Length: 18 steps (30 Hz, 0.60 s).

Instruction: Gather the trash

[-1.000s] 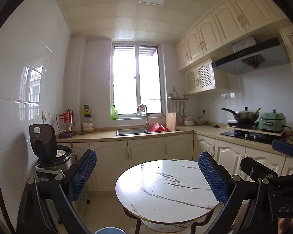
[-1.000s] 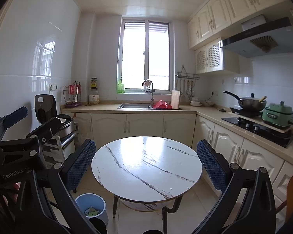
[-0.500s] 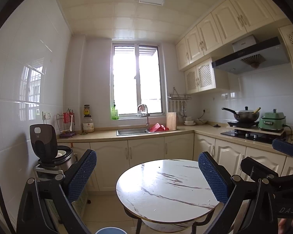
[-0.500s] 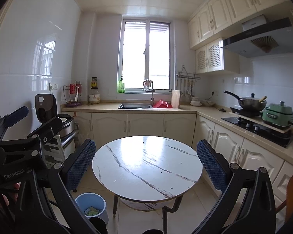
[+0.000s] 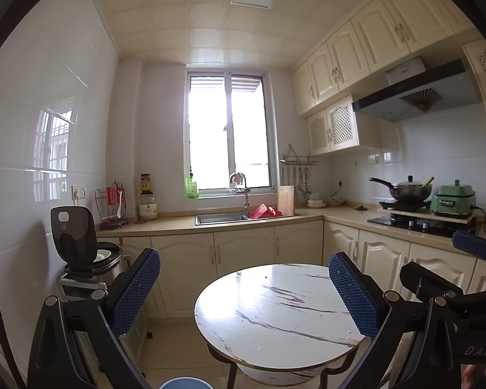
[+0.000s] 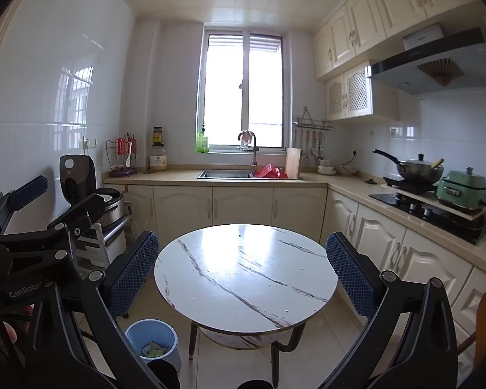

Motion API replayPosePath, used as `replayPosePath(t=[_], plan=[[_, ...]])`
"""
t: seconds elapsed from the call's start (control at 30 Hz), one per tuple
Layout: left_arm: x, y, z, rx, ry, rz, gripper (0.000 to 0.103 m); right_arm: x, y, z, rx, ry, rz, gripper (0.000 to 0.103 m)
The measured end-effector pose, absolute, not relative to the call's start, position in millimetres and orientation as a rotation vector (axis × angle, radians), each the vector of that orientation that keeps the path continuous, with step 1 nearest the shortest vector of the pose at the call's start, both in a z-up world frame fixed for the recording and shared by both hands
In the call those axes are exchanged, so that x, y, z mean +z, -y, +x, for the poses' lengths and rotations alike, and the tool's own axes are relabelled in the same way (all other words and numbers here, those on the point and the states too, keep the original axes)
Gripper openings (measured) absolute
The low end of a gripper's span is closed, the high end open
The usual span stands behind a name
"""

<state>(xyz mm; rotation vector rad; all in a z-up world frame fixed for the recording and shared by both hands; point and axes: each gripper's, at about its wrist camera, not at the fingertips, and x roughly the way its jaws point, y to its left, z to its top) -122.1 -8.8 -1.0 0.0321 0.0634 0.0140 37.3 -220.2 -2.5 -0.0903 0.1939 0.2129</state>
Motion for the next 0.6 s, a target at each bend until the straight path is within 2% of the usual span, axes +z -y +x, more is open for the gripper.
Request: replayPosePath(t=[0.6], plan=[[-2.9, 7.7, -119.2, 0.017, -0.066, 0.033, 0.102, -1.7, 222.6, 39.2, 0.216, -0.196, -0.089, 0.103]])
